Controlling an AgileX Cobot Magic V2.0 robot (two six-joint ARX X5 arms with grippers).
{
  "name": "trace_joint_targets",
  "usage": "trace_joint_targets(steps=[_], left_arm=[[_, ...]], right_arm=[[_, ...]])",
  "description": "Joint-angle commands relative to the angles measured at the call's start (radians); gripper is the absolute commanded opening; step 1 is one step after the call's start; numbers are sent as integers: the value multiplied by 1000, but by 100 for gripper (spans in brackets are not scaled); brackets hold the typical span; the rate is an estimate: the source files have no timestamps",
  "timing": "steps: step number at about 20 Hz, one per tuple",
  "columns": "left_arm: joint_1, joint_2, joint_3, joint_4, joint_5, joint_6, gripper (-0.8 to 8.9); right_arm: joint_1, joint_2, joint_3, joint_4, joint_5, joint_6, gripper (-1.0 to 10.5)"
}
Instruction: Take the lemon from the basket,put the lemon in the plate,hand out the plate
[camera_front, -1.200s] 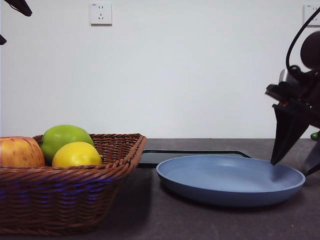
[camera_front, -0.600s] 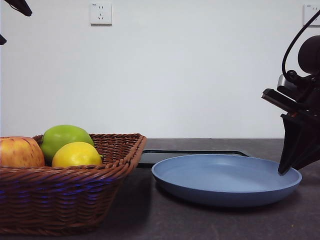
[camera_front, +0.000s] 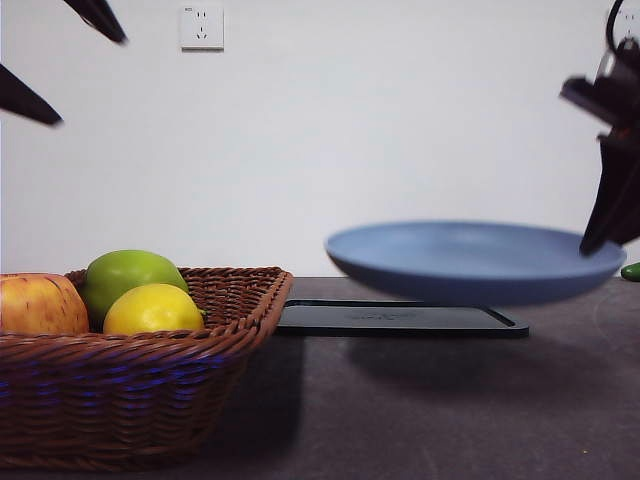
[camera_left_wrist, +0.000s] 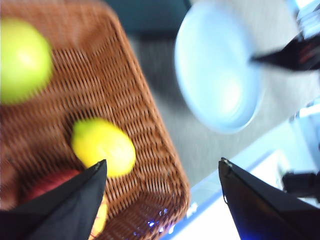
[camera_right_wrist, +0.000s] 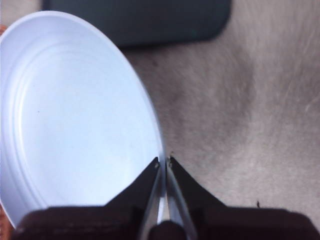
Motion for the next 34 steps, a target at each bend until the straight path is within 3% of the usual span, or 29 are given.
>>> trace_joint_targets(steps=[1,6,12,18,28,31,34], left_arm=[[-74,82,29,7,-85,-50,389],[-166,303,124,0,-196,-84,389],[-182,511,235,-124,-195,-122,389],[-186,600,253,-184,-272,-122,389],[-190,702,253,-95,-269,-116,386],[-195,702,255,-67,-267,-107,186],[-192,700,308,-87,-266,-51,148]], right_arm=[[0,-37,16,-5,-8,9,3],[0,-112,16,-36,-9,6,3],[0,-139,16,-63,-8,-13,3],[0,-139,16,-67,-8,-21,3],[0,-139,16,-66,-8,-36,3],[0,-139,16,-66,-8,-36,3],[0,-139,16,-66,-1,-36,3]])
